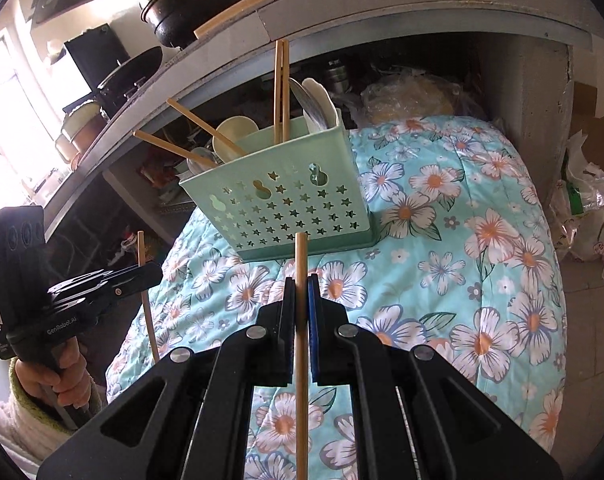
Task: Organize utensils
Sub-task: 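Lift both chopsticks up above the green holder with both grippers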
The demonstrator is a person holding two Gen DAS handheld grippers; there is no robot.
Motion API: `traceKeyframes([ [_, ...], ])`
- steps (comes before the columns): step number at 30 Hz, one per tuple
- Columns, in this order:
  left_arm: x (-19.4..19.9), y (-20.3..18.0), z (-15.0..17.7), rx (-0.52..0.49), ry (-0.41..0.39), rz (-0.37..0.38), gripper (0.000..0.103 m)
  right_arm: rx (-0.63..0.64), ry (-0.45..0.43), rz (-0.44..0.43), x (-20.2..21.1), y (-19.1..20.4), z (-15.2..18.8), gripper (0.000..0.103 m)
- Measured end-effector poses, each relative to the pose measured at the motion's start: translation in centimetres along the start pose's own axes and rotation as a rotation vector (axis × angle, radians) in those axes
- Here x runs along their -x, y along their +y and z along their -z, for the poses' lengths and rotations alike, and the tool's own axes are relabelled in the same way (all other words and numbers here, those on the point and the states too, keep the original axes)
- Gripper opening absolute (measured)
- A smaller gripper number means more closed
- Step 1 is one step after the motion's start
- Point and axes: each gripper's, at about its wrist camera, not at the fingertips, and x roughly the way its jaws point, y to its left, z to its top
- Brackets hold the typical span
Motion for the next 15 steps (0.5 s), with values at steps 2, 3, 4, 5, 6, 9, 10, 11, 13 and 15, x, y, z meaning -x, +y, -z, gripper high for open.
traceKeyframes([
  [2,0.9,-0.3,0.1,-0.018,-0.006,-0.004,0.006,0.007,-0.012,-0.006,0.7,0.4,0.0,0.006],
  [3,1.3,-0.4,0.0,-0.025,-0.009,-0.005,0.006,0.01,-0.017,-0.01,1.0,0.5,0.1,0.006],
  [4,1.7,-0.5,0.0,-0.032,-0.012,-0.006,0.006,0.013,-0.022,-0.012,1.2,0.7,0.1,0.006],
  [5,2.0,-0.5,0.0,-0.035,-0.014,-0.007,0.006,0.015,-0.027,-0.016,1.5,0.7,0.1,0.006],
  [6,2.5,-0.5,-0.1,-0.036,-0.02,-0.007,0.006,0.016,-0.031,-0.02,1.7,0.8,0.1,0.006],
  [9,4.0,-0.6,-0.6,-0.049,-0.057,-0.023,0.002,0.014,-0.035,-0.034,1.9,0.9,0.2,0.006],
  [10,4.4,-0.7,-0.8,-0.057,-0.072,-0.03,0.001,0.014,-0.035,-0.037,1.9,0.9,0.2,0.006],
  [11,4.6,-0.7,-1.1,-0.065,-0.078,-0.036,0.001,0.013,-0.035,-0.038,1.9,0.9,0.2,0.006],
  [13,4.7,-0.9,-1.5,-0.074,-0.076,-0.036,0.001,0.005,-0.036,-0.051,1.9,0.8,0.3,0.006],
  [15,4.1,-0.9,-1.5,-0.076,-0.051,-0.022,0.001,0.004,-0.039,-0.054,2.0,0.7,0.3,0.006],
])
